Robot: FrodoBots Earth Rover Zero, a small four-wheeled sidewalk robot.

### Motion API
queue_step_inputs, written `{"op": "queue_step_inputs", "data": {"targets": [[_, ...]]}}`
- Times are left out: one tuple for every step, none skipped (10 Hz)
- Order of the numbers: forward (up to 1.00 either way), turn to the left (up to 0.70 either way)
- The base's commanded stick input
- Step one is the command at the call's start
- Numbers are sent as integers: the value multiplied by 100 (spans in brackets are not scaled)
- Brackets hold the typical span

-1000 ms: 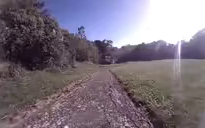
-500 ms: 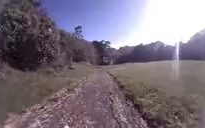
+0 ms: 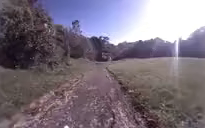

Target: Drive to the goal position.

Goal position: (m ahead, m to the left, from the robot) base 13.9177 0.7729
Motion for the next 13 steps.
{"op": "queue_step_inputs", "data": {"targets": [[100,0],[100,0],[100,0],[100,0],[100,0],[100,0],[100,0],[100,0],[100,0],[100,0],[100,0],[100,0],[100,0]]}}
